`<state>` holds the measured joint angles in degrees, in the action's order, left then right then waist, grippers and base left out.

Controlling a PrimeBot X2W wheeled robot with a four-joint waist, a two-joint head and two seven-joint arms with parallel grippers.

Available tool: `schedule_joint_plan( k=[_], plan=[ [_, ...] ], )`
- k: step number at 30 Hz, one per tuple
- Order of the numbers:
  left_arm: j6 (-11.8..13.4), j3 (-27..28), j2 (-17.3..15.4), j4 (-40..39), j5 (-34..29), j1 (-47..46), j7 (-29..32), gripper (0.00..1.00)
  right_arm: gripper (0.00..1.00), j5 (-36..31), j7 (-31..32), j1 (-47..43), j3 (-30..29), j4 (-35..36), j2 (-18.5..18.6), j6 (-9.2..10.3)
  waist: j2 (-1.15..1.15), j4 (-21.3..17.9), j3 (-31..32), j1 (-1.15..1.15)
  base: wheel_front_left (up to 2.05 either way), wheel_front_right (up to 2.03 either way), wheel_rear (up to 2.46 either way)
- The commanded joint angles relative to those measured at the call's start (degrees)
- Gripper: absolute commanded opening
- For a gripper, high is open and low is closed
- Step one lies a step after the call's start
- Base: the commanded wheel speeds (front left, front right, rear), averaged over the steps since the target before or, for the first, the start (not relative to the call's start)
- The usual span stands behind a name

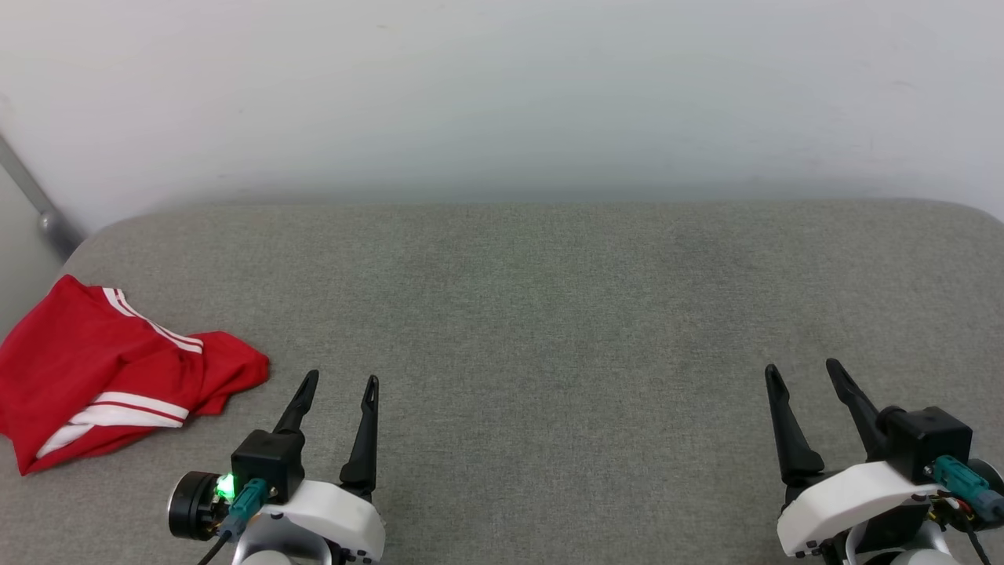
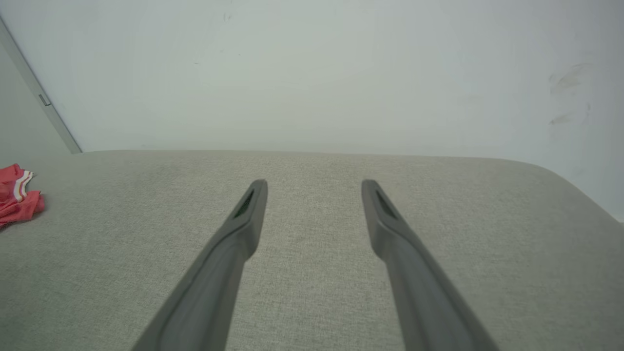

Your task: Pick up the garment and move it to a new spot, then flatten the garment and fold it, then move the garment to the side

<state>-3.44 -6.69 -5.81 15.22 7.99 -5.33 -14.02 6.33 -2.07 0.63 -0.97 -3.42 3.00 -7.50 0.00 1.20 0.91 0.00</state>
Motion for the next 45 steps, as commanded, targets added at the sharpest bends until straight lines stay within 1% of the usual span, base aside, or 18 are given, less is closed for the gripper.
schedule_joint_plan(
  k=[1, 9, 23, 28, 33, 45],
  plan=[
    [0.35, -0.02, -0.12, 0.15, -1.03, -0.84, -0.42, 1.0, 1.0, -1.42, -0.55, -0.51, 0.05, 0.09, -0.18, 0.02, 0.0, 0.04, 0.03, 0.0, 0.0, 0.0, 0.0],
    [0.52, 0.0, 0.09, 1.22, -3.32, -0.84, -1.28, 1.0, 1.0, -4.0, -1.21, -0.51, 0.08, -0.3, -0.19, 0.02, 0.0, 0.38, 0.07, 0.0, 0.0, 0.0, 0.0],
    [0.59, 0.54, 0.33, 2.5, -2.2, -1.11, -1.2, 1.0, 1.0, -2.54, -1.78, -0.23, -0.32, -1.53, -0.2, 0.02, 0.0, 1.04, 0.17, 0.0, 0.0, 0.0, 0.0],
    [0.8, 0.61, 0.22, 2.91, -2.11, -1.74, -1.19, 1.0, 1.0, -2.44, -1.87, -0.63, -0.54, -1.29, -0.2, 0.02, 0.0, 2.38, 0.07, 0.0, 0.0, 0.0, 0.0],
    [1.37, 1.49, 0.18, 3.03, -1.5, -2.62, -1.19, 1.0, 1.0, -2.44, -1.53, -0.44, 0.5, -0.5, -0.2, 0.02, 0.0, 5.86, -0.32, 0.0, 0.0, 0.0, 0.0],
    [2.74, 5.04, -0.01, 2.14, 0.42, -3.68, -1.19, 1.0, 1.0, -1.6, -0.93, 1.81, 4.13, -0.19, -0.14, 0.03, 0.0, 18.64, -1.48, 0.0, 0.0, 0.0, 0.0]
  ],
)
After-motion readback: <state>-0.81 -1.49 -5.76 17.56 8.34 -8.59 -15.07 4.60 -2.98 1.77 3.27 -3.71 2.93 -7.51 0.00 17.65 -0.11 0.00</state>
